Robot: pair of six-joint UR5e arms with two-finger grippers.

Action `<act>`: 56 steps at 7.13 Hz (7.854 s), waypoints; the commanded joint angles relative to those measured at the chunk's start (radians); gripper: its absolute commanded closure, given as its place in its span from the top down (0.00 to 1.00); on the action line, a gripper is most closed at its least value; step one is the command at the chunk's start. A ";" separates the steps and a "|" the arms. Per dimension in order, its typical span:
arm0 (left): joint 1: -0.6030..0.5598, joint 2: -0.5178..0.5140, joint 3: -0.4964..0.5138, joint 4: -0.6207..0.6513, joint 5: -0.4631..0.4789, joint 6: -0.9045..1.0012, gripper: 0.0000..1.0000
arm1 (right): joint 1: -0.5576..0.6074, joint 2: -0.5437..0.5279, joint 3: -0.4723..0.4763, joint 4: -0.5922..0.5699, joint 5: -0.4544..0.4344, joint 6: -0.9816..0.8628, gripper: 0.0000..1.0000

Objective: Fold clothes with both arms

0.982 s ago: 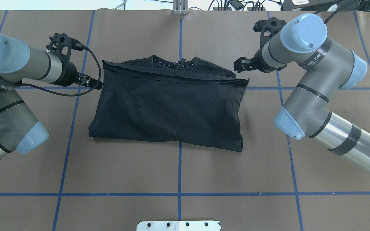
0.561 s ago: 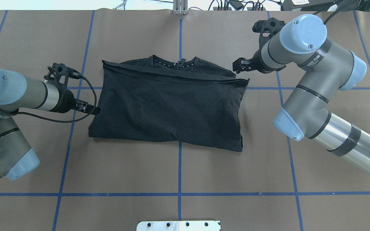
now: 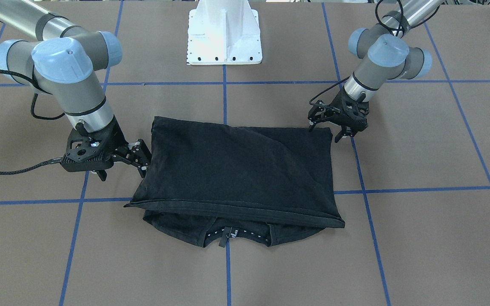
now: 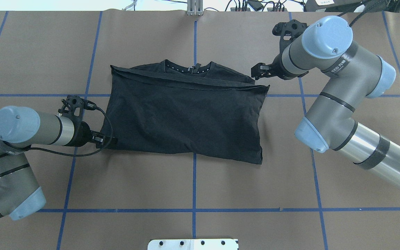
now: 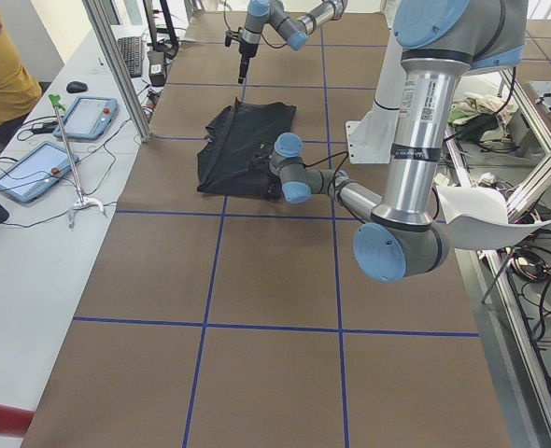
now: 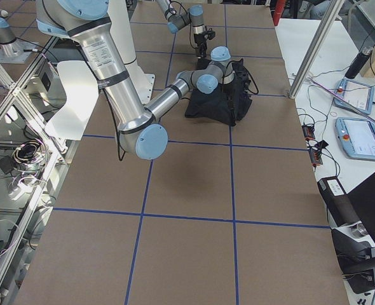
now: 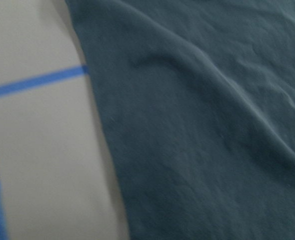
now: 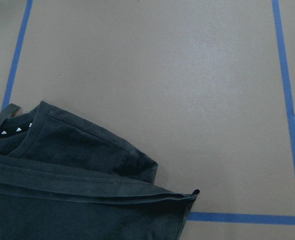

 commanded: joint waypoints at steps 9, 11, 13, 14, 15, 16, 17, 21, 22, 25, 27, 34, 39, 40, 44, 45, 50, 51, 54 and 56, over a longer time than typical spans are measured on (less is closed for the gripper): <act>0.015 0.006 -0.008 -0.007 0.019 -0.021 0.00 | -0.011 -0.002 0.005 0.000 -0.002 0.008 1.00; -0.054 0.001 0.007 0.002 0.018 0.128 0.00 | -0.012 0.000 0.011 0.000 -0.002 0.008 1.00; -0.184 -0.050 0.116 0.004 0.016 0.226 0.00 | -0.015 0.000 0.011 0.000 -0.002 0.009 1.00; -0.253 -0.134 0.218 0.005 0.015 0.287 0.00 | -0.015 0.001 0.011 0.000 -0.002 0.008 1.00; -0.317 -0.249 0.371 0.002 0.015 0.347 0.00 | -0.018 0.001 0.011 0.000 -0.002 0.009 1.00; -0.351 -0.359 0.515 -0.002 0.015 0.382 0.00 | -0.025 0.001 0.011 0.000 -0.003 0.009 1.00; -0.378 -0.462 0.640 -0.006 0.016 0.402 0.00 | -0.026 0.004 0.012 0.000 -0.005 0.009 1.00; -0.415 -0.545 0.760 -0.076 0.038 0.486 1.00 | -0.055 0.012 0.018 0.000 -0.017 0.024 1.00; -0.445 -0.482 0.679 -0.070 -0.046 0.499 1.00 | -0.096 0.020 0.017 0.000 -0.073 0.135 0.99; -0.462 -0.308 0.452 -0.065 -0.157 0.499 1.00 | -0.222 0.157 -0.117 0.049 -0.262 0.325 0.98; -0.459 -0.302 0.452 -0.065 -0.156 0.498 1.00 | -0.259 0.181 -0.301 0.299 -0.314 0.432 0.91; -0.459 -0.301 0.457 -0.070 -0.153 0.488 1.00 | -0.296 0.149 -0.285 0.246 -0.351 0.471 0.77; -0.459 -0.301 0.461 -0.073 -0.151 0.488 1.00 | -0.318 0.146 -0.265 0.247 -0.353 0.502 0.20; -0.459 -0.301 0.461 -0.073 -0.151 0.487 1.00 | -0.321 0.141 -0.258 0.247 -0.356 0.502 0.17; -0.458 -0.301 0.461 -0.076 -0.151 0.467 1.00 | -0.360 0.048 -0.018 0.118 -0.353 0.500 0.00; -0.456 -0.301 0.461 -0.076 -0.151 0.467 1.00 | -0.424 -0.004 0.088 0.059 -0.374 0.502 0.00; -0.453 -0.301 0.461 -0.076 -0.150 0.462 1.00 | -0.588 -0.063 0.186 0.051 -0.526 0.540 0.00; -0.453 -0.301 0.461 -0.076 -0.150 0.462 1.00 | -0.588 -0.065 0.193 0.051 -0.526 0.538 0.21; -0.453 -0.301 0.460 -0.076 -0.151 0.461 1.00 | -0.487 -0.008 0.180 -0.019 -0.497 0.401 1.00; -0.452 -0.301 0.458 -0.078 -0.151 0.439 1.00 | -0.433 0.120 0.064 -0.100 -0.456 0.384 1.00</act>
